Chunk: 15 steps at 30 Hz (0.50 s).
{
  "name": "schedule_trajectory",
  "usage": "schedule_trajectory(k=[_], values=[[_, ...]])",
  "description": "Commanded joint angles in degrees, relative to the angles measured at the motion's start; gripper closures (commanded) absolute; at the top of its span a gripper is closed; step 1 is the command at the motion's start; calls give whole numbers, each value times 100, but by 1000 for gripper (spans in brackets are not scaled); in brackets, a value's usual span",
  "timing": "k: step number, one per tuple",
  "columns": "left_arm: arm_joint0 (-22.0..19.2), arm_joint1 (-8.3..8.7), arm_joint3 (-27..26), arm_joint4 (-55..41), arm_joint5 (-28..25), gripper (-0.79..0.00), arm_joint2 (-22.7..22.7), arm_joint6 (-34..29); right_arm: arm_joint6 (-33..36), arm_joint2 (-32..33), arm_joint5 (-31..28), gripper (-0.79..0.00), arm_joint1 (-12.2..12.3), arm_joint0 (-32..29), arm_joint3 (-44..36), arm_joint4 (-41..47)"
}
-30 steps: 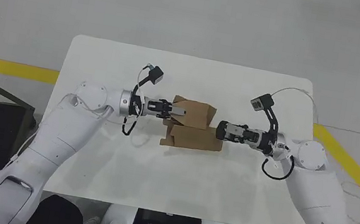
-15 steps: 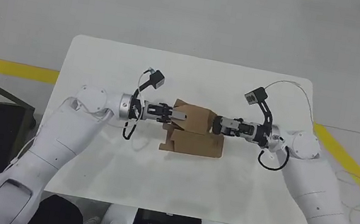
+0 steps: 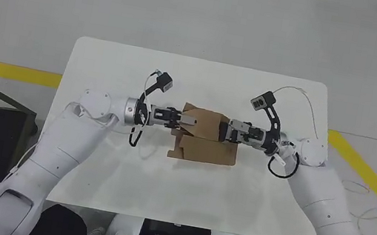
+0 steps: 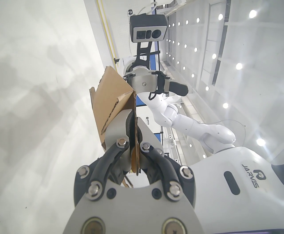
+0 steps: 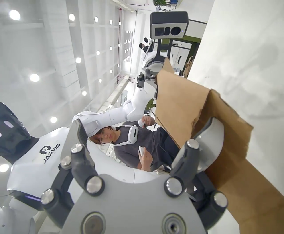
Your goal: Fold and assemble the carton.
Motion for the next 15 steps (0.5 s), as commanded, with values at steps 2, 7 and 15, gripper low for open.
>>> schedule_trajectory(k=[2, 7, 15], values=[[9, 2, 2, 6, 3, 0, -6, 4, 27, 9, 27, -693, -20, -12, 25, 160], [25, 11, 17, 54, 25, 0, -16, -7, 78, 94, 78, -622, -39, -25, 64, 327], [38, 33, 29, 93, 90, 0, -49, -100, 159, 112, 159, -625, -48, -23, 21, 54]])
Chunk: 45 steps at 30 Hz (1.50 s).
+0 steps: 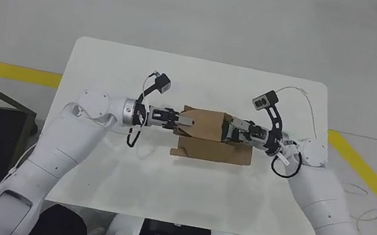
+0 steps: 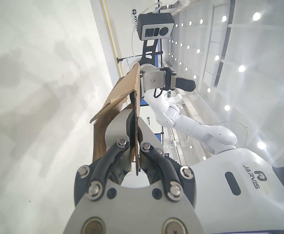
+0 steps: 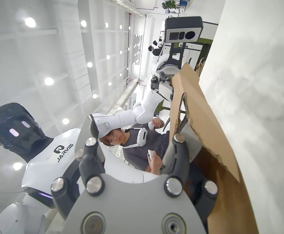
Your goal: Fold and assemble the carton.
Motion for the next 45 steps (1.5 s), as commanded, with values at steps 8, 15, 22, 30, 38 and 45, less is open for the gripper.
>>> schedule_trajectory(k=[8, 15, 22, 30, 38, 45], values=[[-52, -2, -8, -25, 52, 0, 33, -92, -61, -128, -61, -391, -57, 83, 67, -204], [-111, -15, 12, -24, 74, 0, 101, -148, -63, -163, -63, -372, -64, 123, 148, -337], [-152, -25, -5, -23, 111, 0, 156, -184, -63, -234, -62, -342, -81, 172, 176, -407], [-152, -21, -9, -10, 113, 0, 157, -176, -90, -273, -90, -234, -95, 192, 213, -394], [-130, -12, -37, -30, 121, 0, 138, -177, -123, -303, -123, 0, -102, 186, 245, -405], [-90, -2, -85, -94, 118, -329, 85, -125, -125, -331, -125, 0, -108, 203, 272, -436]])
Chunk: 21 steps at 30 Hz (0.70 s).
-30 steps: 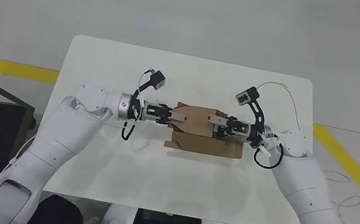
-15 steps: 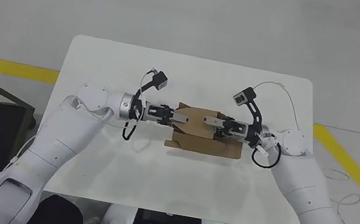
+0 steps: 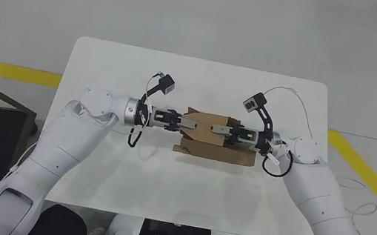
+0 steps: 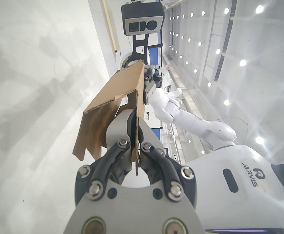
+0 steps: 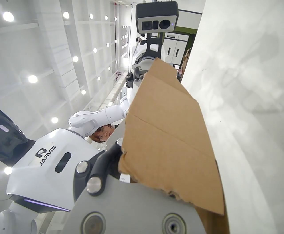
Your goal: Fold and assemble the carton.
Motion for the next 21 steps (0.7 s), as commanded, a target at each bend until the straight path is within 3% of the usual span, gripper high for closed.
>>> schedule_trajectory(k=[1, 2, 21], values=[[21, 2, -16, -65, -17, -656, -29, 34, -4, -4, -5, 0, 0, 6, 8, -10], [35, 3, -25, -109, -17, -785, -42, 39, -2, -7, -3, 0, 0, 8, 16, -16], [226, 40, -295, -798, -52, -785, -359, -78, -107, -141, -107, 0, -35, 99, 294, -265]])
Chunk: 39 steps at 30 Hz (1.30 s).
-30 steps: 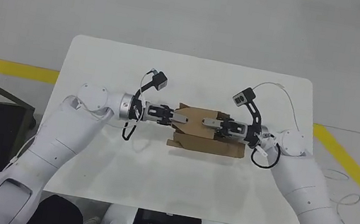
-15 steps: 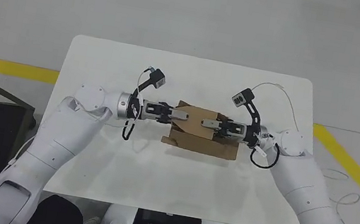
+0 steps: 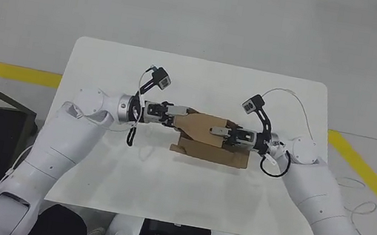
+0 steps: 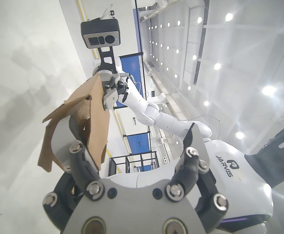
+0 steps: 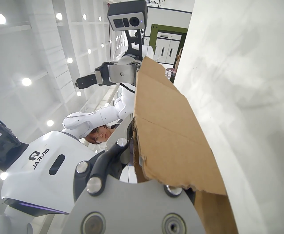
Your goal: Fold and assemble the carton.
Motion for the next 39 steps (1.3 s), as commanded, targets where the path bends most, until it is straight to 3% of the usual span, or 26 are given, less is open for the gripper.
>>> schedule_trajectory(k=[1, 8, 15, 26, 39], values=[[39, 8, -72, -43, 1, -785, -42, 5, -15, -30, -15, 0, -11, 28, 50, -40], [119, 7, -237, -337, 65, -785, -99, -6, -66, -151, -66, 0, -66, 125, 218, -135], [-38, -78, -182, -568, 92, -785, 159, -17, -91, -218, -91, 0, -106, 159, 316, -122], [-364, -186, 25, -36, 45, -785, 567, 135, -101, -202, -100, 0, -95, 57, 247, -82], [-455, -214, -237, 1253, -157, -785, 821, 601, -113, -202, -113, 0, -76, -5, 121, -157]])
